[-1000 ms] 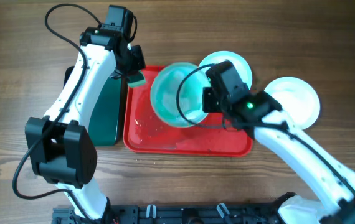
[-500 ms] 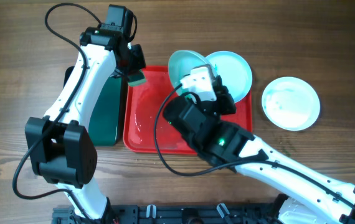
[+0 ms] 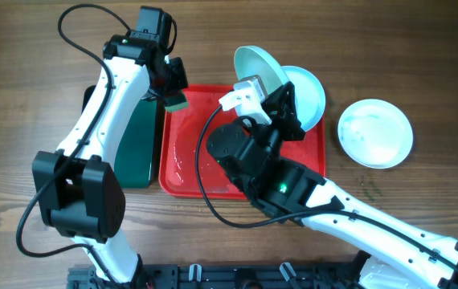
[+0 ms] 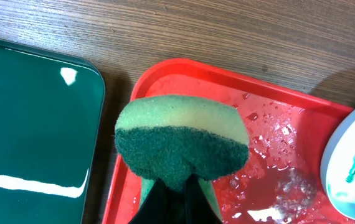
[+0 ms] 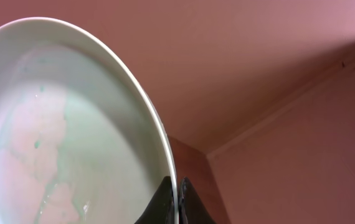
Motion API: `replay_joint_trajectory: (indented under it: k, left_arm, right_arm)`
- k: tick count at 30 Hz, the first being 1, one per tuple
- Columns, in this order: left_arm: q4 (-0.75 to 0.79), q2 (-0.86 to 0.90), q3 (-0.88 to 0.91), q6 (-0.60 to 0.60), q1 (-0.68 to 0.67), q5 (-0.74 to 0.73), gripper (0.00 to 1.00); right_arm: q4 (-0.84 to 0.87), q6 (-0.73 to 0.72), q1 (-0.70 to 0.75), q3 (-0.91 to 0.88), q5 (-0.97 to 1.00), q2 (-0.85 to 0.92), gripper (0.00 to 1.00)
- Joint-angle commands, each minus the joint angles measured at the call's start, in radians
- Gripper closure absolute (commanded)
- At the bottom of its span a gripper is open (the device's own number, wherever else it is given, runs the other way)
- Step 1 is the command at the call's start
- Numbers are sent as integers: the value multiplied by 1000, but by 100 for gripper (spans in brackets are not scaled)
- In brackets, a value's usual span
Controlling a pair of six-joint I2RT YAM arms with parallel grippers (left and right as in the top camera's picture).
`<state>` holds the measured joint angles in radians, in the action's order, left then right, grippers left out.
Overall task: Clean dirty plates on tray and stack at the side
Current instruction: 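Lift the scrubbed plate with the right gripper and stack it on the right plate, then grasp the top-right dirty plate rim with the right gripper and drag it onto the tray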
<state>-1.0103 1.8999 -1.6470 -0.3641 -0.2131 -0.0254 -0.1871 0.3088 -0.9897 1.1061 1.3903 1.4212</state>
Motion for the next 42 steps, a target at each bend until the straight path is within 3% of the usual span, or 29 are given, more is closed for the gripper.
replay_joint_trajectory:
  k: [1, 6, 8, 15, 19, 26, 31, 37, 42]
  left_arm:
    - [0, 12, -2, 16, 2, -11, 96]
    - [-2, 12, -2, 16, 2, -11, 96]
    - [-2, 12, -2, 16, 2, -11, 96]
    - [-4, 12, -2, 16, 2, -11, 96]
    - [-4, 12, -2, 16, 2, -11, 96]
    - [-5, 12, -2, 16, 2, -11, 96]
    - [-2, 12, -2, 18, 2, -11, 96]
    - [0, 12, -2, 20, 2, -11, 96]
    - [0, 12, -2, 20, 2, -11, 96]
  right_arm:
    - [-16, -160, -2, -4, -49, 0, 96]
    - [-353, -611, 43, -5, -560, 0, 96]
    - [-425, -708, 98, -5, -763, 0, 96]
    - [-445, -676, 433, -5, -1453, 0, 96]
    - [-458, -675, 680, -5, -1692, 0, 96]
    - [-561, -755, 1097, -5, -1677, 0, 95]
    - [-643, -788, 1282, -11, -1349, 0, 96]
    - [-624, -864, 1312, -81, -1141, 6, 96]
    - [-536, -862, 1312, -173, -1124, 64, 96]
